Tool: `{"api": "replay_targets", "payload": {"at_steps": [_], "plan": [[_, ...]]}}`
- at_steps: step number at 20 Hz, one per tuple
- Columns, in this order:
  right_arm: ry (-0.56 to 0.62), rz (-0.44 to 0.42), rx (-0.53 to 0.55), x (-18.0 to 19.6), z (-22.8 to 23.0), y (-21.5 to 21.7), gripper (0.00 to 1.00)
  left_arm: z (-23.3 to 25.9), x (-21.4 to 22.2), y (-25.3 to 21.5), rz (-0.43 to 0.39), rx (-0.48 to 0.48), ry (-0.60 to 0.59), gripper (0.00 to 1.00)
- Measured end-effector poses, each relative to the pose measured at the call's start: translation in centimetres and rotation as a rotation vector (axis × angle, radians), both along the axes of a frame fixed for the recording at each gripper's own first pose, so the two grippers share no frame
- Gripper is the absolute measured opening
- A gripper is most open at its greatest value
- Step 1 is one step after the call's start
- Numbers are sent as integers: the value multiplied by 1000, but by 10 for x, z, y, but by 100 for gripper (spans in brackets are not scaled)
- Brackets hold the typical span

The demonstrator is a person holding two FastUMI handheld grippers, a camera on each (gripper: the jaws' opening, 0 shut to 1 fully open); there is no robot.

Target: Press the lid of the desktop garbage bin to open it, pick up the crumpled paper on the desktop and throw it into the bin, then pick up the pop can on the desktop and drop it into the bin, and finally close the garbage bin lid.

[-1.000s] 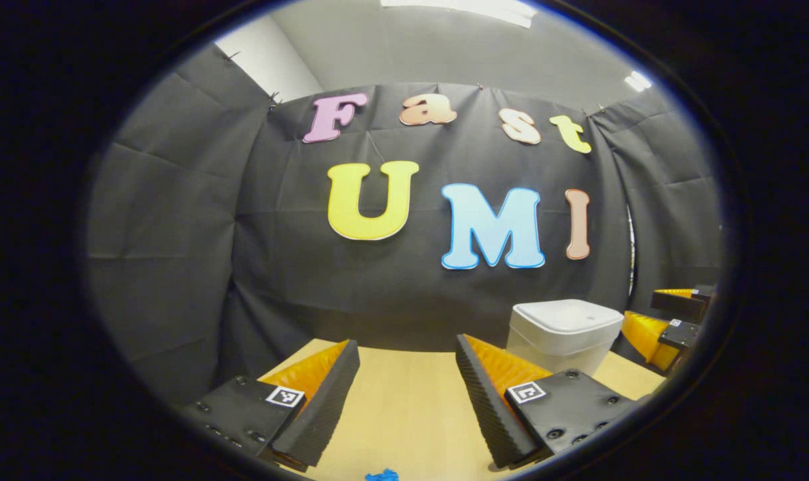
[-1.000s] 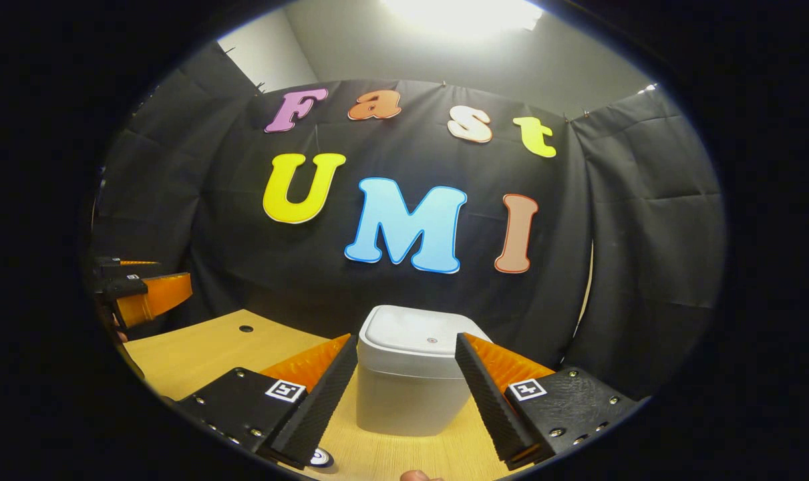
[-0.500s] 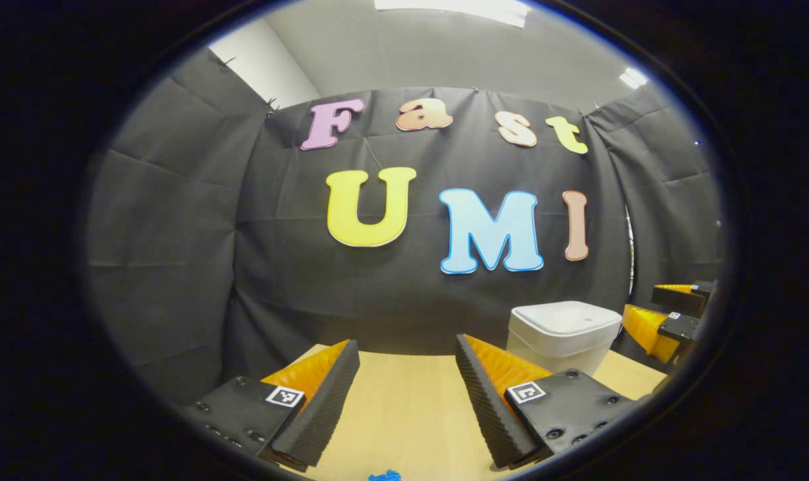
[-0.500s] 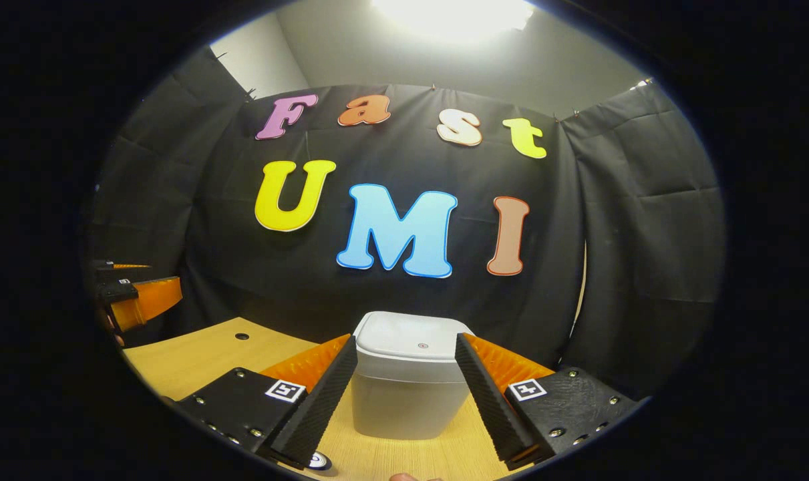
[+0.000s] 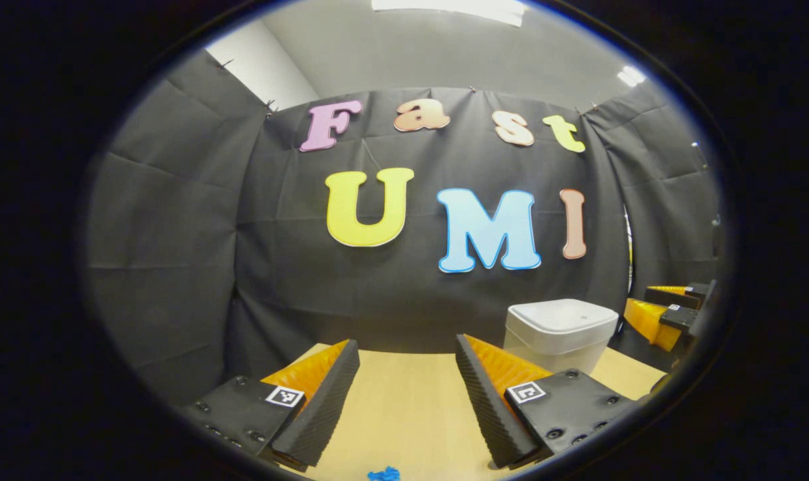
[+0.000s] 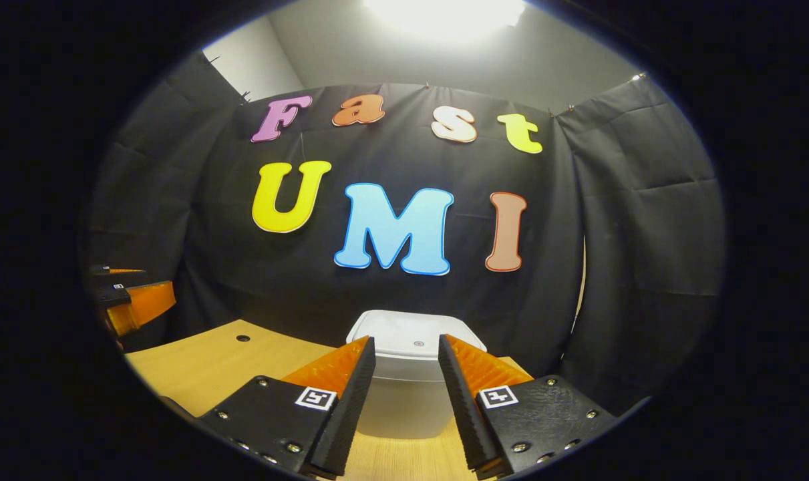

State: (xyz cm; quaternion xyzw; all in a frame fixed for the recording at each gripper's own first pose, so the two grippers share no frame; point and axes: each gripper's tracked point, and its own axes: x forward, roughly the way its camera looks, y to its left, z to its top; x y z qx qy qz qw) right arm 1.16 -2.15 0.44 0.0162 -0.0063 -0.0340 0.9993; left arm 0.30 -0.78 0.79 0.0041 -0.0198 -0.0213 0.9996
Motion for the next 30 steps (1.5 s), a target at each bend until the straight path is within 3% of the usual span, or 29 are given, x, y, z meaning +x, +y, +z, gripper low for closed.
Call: {"api": "replay_targets", "payload": {"at_steps": [1,2,4,5,7,16,19,30], "plan": [[-4,4,9,2,2,-1,52,-1,-1,0,0,2,5,95],[5,11,16,1,-3,2,34,-1,-2,1,2,4,7,95],[18,25,24,4,-6,5,34,-3,-1,2,4,7,10,95],[32,-8,23,12,-13,-2,34,-3,-2,2,5,8,13,95],[26,-14,59,11,-6,-8,4,-4,-2,2,6,12,19,95],[10,-26,42,41,-5,-22,0,-8,-2,2,5,13,38,95],[12,7,56,59,-6,-20,0,-8,-2,5,12,17,42,94],[159,15,76,109,-50,-23,0,-9,-2,13,58,18,49,95]]}}
